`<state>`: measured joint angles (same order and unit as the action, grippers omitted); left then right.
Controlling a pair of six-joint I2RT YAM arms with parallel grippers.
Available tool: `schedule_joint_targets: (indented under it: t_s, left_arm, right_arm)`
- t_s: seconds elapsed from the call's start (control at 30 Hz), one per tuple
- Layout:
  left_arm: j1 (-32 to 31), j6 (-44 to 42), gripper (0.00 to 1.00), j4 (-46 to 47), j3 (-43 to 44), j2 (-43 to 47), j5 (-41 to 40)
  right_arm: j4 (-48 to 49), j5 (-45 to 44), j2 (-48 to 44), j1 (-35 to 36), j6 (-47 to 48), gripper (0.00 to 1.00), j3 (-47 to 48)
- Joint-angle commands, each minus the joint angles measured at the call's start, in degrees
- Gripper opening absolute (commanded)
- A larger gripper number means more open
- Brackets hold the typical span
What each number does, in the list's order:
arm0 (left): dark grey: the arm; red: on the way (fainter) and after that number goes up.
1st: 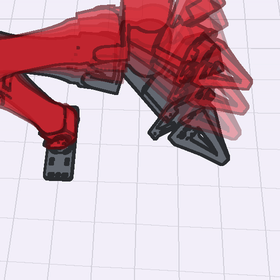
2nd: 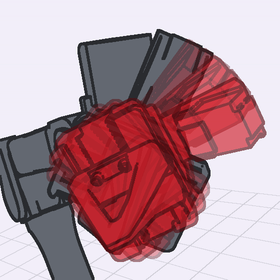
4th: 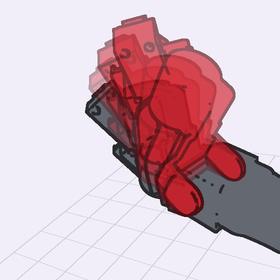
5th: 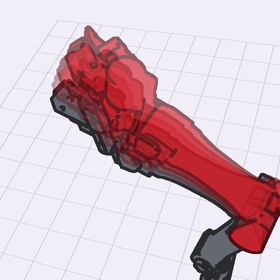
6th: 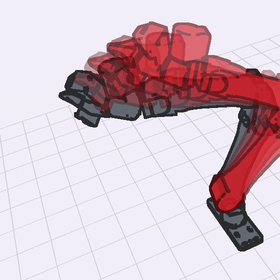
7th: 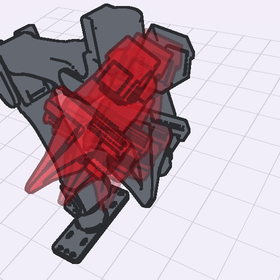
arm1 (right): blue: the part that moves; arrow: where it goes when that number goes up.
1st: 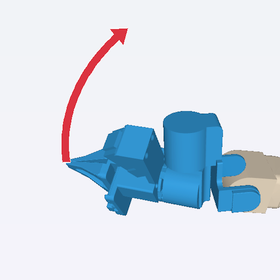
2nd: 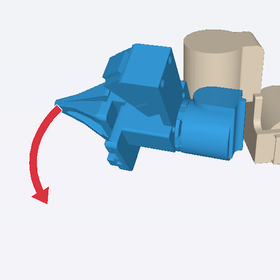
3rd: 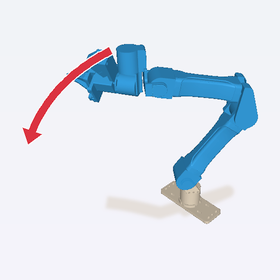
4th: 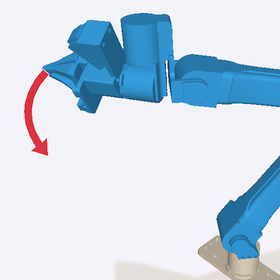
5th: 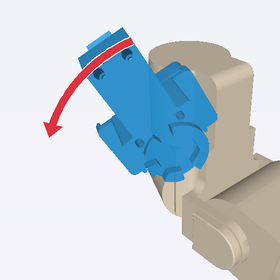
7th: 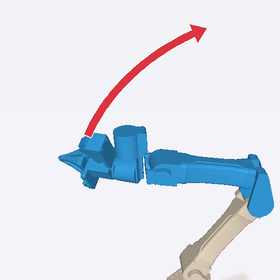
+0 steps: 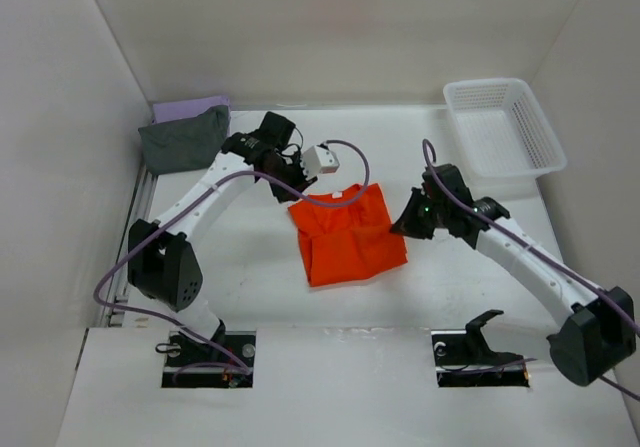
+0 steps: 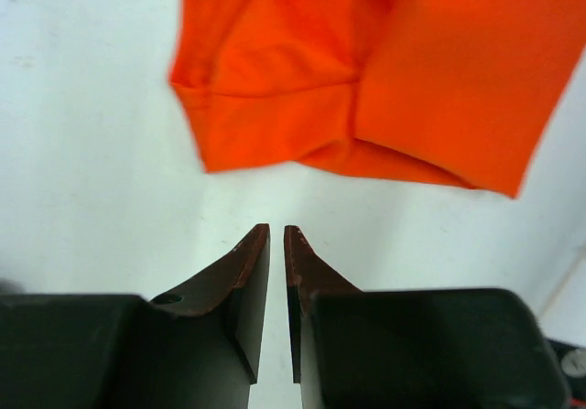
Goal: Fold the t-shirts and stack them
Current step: Fold the long partially folded tshirt into a neat square
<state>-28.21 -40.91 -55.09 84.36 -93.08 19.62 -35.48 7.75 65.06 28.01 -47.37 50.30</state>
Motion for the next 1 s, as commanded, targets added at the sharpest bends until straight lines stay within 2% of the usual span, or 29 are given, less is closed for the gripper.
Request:
schedule_joint_targets:
  t_s: [0.0,0.07,0.13,0.3,0.5,0.63,0.97]
  left_arm:
    - [1.4,3.2,0.12,3.7,3.6,-1.7,3.2]
    - [1.8,3.4,0.15,4.1,3.5,-3.4,4.0]
    - [1.8,3.3,0.23,3.2,3.2,-5.6,5.9]
    - [0.4,5.0,0.39,6.0,0.8,-9.7,13.2]
    - [0.4,10.1,0.39,8.4,-0.7,-15.5,17.3]
    - [0.3,11.0,0.40,7.4,-1.5,-17.5,20.5]
    - [0.2,10.5,0.44,5.4,-5.0,-19.0,22.7]
  right_arm:
    - [4.0,3.9,5.1,-1.3,6.0,0.00,6.5]
    - [4.0,4.8,8.8,-1.1,6.9,0.00,8.6]
    - [4.1,5.1,11.4,-1.0,7.3,0.00,9.0]
    - [5.2,5.1,12.9,-1.0,7.6,0.00,5.7]
    - [5.4,5.3,13.0,-1.8,8.2,0.00,3.9]
    - [5.7,5.0,13.5,-1.8,8.2,0.00,3.6]
    - [6.3,4.4,14.2,-1.4,8.4,0.00,2.9]
